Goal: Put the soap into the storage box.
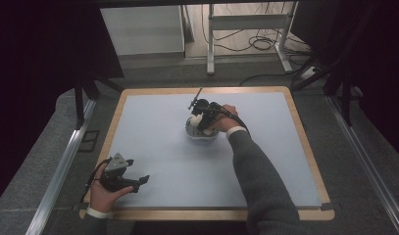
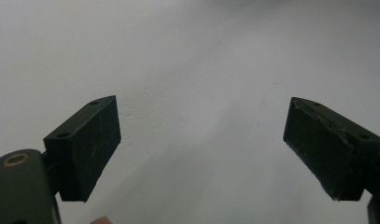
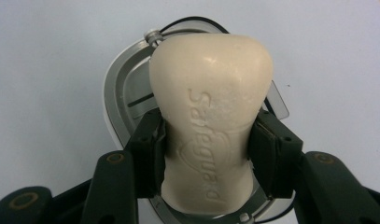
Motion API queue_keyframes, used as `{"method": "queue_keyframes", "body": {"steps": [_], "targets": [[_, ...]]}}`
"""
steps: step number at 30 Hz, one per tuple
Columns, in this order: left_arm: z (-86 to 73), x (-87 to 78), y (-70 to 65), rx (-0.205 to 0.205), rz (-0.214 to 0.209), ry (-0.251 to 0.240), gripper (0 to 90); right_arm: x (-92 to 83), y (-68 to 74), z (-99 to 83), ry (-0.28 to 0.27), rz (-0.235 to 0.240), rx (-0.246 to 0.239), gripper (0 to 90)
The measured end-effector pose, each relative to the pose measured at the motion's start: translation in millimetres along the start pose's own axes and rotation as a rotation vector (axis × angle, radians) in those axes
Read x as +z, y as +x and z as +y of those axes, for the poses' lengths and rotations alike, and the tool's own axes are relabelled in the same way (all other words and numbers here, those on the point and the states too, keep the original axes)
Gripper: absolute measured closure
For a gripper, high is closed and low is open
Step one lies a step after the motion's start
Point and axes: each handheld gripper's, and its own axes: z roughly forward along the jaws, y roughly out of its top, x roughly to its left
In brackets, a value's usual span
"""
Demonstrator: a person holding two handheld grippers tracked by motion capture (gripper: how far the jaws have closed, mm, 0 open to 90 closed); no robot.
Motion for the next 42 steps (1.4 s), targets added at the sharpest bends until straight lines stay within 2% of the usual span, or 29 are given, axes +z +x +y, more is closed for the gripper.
{"method": "queue_keyframes", "body": {"steps": [12,13,19,23,27,34,42], "targets": [[0.2,0.1,-0.5,0.001,0.000,-0.001,11.6,4.6,4.5,-0.2,-0.028,-0.013,-0.007,47.4],[0.2,0.0,-0.4,0.001,0.000,-0.001,11.6,5.6,4.0,-0.2,-0.034,-0.016,-0.020,47.1],[0.2,-0.1,-0.4,0.002,0.001,0.000,11.6,9.5,6.6,0.6,-0.024,-0.017,-0.007,44.7],[0.1,-0.1,-0.1,0.001,0.001,-0.001,11.6,7.8,5.1,-0.1,-0.044,-0.023,0.011,44.6],[0.1,0.1,-0.2,0.000,0.000,-0.001,11.6,0.3,2.0,-1.8,-0.078,-0.022,0.034,43.3],[0.5,0.4,-0.7,0.003,0.000,0.001,11.6,-21.4,-0.8,-9.6,-0.153,-0.046,0.094,39.6],[0.7,-0.2,-1.0,0.004,0.000,-0.002,11.6,-40.0,-1.4,-33.3,-0.211,-0.049,0.150,36.1]]}}
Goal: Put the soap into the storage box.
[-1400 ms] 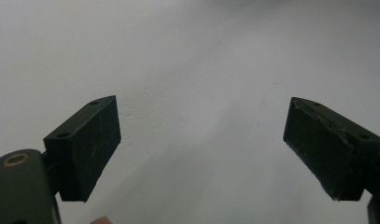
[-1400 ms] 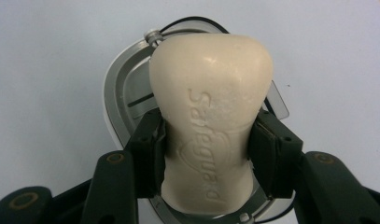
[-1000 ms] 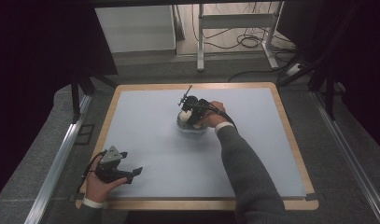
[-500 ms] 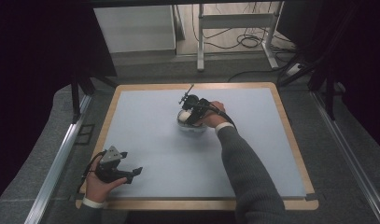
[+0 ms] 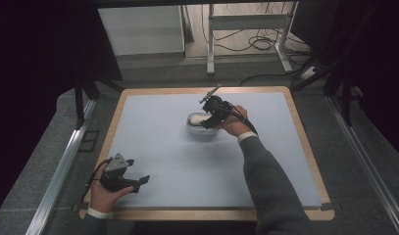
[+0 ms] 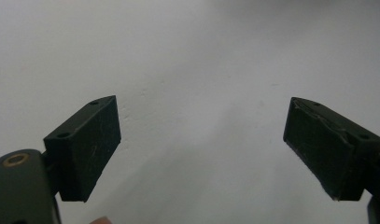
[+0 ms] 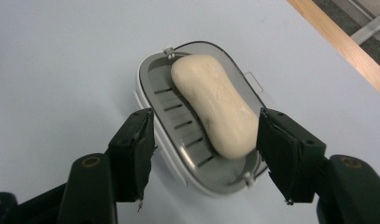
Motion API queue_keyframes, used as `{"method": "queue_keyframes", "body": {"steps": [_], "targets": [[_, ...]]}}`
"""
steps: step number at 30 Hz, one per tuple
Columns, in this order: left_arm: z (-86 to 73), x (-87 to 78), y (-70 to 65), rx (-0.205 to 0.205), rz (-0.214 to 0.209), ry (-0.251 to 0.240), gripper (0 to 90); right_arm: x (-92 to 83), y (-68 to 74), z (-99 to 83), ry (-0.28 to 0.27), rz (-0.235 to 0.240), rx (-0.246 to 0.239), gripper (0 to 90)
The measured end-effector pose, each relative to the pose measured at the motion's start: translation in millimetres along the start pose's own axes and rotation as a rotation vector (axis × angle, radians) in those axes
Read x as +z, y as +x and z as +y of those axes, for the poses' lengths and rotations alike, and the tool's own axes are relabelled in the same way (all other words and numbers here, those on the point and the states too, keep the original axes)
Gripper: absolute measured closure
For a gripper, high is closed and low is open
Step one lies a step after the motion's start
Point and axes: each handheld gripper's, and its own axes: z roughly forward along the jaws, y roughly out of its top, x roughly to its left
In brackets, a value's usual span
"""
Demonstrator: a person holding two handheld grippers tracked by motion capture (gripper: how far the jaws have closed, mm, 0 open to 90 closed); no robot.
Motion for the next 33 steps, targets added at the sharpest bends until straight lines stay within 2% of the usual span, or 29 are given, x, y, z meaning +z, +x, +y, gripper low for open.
{"method": "queue_keyframes", "body": {"steps": [4,8,13,20,28,33], "targets": [[0.1,0.1,-0.7,-0.001,0.000,-0.001,11.6,-9.1,-0.9,-15.0,-0.037,0.004,0.040,35.4],[0.3,0.6,-1.4,0.001,0.001,0.000,11.6,-15.9,0.7,-32.4,-0.059,0.005,0.045,33.6],[0.2,0.9,-2.2,-0.004,0.003,-0.002,11.6,-24.1,4.2,-59.1,-0.089,0.009,0.081,33.0],[0.1,1.2,-2.7,-0.005,0.006,0.000,11.6,-38.1,8.9,-95.7,-0.102,-0.030,0.117,31.9],[0.2,1.4,-3.2,-0.002,0.009,0.002,11.6,-52.5,21.2,-143.7,-0.153,-0.038,0.174,31.0],[0.3,1.6,-3.7,-0.001,0.011,0.002,11.6,-57.9,25.0,-164.5,-0.182,-0.037,0.215,30.6]]}}
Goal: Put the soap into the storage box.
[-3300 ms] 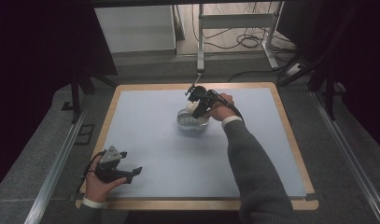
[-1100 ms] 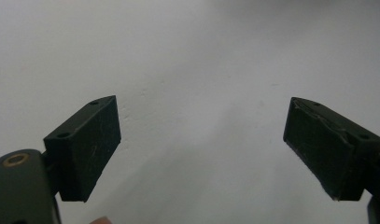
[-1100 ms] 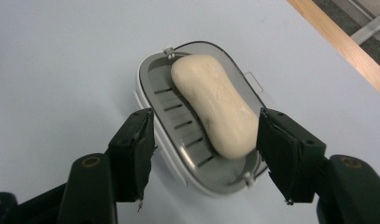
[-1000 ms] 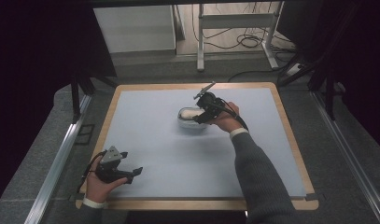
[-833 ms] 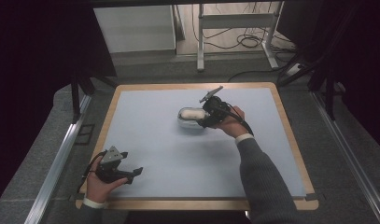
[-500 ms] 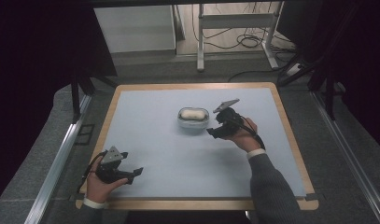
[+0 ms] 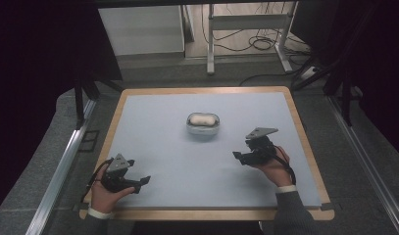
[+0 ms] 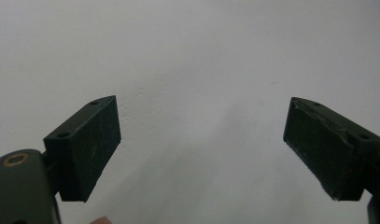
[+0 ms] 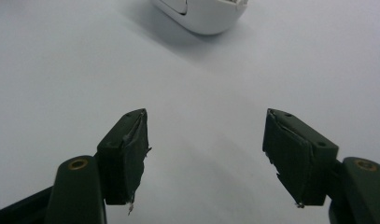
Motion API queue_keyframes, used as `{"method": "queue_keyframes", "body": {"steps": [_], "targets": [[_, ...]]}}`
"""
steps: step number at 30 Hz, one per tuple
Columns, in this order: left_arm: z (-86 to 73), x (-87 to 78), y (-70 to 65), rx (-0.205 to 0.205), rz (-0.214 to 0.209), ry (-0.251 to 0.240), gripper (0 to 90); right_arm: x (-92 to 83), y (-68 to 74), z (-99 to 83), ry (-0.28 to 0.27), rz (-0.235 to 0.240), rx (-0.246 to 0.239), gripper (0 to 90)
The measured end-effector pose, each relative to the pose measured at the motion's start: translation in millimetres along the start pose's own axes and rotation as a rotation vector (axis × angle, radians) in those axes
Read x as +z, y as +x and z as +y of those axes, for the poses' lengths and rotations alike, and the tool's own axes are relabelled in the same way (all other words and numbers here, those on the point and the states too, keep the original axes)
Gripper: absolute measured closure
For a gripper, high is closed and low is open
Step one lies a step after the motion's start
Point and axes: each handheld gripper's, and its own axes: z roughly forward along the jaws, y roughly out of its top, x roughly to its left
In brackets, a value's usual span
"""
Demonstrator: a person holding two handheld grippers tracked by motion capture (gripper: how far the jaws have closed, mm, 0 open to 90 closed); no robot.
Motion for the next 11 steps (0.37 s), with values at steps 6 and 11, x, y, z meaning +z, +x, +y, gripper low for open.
{"method": "queue_keyframes", "body": {"steps": [6,11], "targets": [[0.3,-0.6,-0.1,0.002,0.002,0.000,11.6,-3.2,0.0,-8.3,-0.001,-0.017,0.004,29.7],[0.3,-0.2,0.2,0.005,0.003,0.000,11.6,-0.5,-0.5,-13.1,0.005,-0.045,-0.005,25.0]]}}
